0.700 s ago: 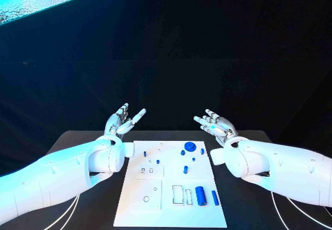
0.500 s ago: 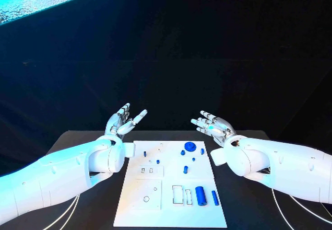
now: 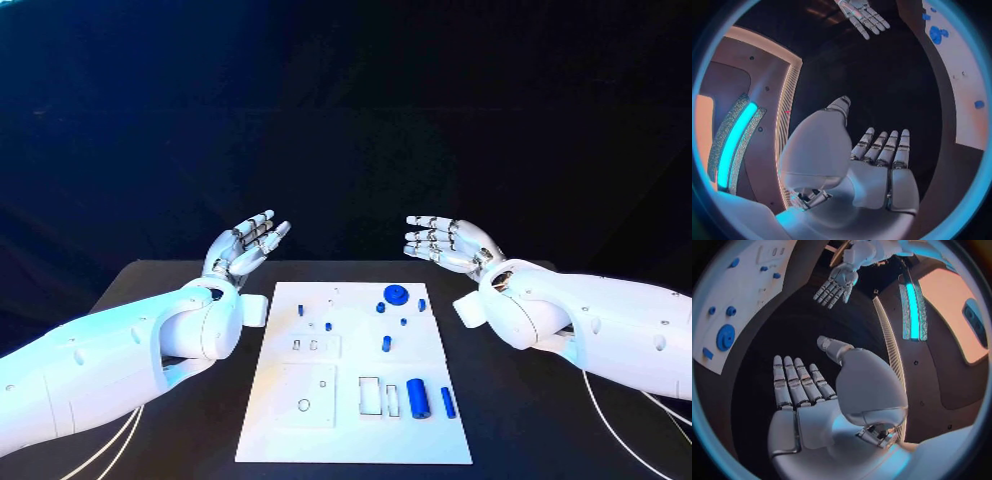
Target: Assemble the parts on the task board
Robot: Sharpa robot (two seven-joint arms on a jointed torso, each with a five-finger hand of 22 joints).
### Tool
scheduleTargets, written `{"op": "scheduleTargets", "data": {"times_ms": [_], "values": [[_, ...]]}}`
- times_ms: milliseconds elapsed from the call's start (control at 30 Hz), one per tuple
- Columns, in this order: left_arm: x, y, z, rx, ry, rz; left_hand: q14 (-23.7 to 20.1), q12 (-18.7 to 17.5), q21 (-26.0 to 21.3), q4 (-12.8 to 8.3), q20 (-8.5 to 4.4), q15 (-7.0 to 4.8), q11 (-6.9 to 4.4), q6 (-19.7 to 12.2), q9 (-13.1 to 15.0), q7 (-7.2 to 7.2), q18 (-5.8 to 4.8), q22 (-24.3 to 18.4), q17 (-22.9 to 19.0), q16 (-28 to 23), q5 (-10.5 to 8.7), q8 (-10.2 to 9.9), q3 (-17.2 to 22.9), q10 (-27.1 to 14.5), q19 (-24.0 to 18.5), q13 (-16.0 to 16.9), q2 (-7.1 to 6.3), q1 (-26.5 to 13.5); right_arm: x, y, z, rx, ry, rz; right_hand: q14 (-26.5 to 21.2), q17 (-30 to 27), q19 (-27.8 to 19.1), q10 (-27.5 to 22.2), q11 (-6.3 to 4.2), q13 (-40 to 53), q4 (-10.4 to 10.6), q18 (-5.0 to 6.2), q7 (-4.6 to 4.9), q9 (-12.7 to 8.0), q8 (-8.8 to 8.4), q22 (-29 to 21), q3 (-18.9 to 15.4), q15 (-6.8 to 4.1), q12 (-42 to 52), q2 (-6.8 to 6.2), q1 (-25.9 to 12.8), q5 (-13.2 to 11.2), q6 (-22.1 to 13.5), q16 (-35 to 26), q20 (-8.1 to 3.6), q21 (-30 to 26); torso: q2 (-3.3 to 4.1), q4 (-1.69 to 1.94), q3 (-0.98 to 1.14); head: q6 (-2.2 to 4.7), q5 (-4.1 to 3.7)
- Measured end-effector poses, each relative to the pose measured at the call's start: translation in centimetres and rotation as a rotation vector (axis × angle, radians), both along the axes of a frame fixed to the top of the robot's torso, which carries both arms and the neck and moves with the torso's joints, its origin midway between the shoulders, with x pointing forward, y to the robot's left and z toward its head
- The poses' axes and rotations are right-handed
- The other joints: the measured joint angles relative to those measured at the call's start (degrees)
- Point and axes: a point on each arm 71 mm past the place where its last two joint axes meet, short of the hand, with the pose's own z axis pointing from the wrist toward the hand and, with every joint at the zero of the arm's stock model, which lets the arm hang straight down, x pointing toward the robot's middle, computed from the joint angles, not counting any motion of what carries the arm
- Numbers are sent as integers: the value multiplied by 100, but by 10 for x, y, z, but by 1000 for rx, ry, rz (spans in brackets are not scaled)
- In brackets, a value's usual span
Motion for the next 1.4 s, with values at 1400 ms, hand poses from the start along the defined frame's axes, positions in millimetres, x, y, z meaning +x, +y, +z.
{"op": "scheduleTargets", "data": {"times_ms": [1400], "values": [[-41,-18,40,31,-120,-318,4622,319,2909,-60,-789,-1112,-701,2669,589,305,408,1178,3026,3302,-82,852,1227,4733,4037,221,-765,486,12,37,15,-941,-383,188,4772,3085,3734,2793,-821,59,196,217,131,451,322,3814,-66,-1229,-234,-905,285,-259,2854,3755,-969,4966,719,279,-94,70,-304]]}}
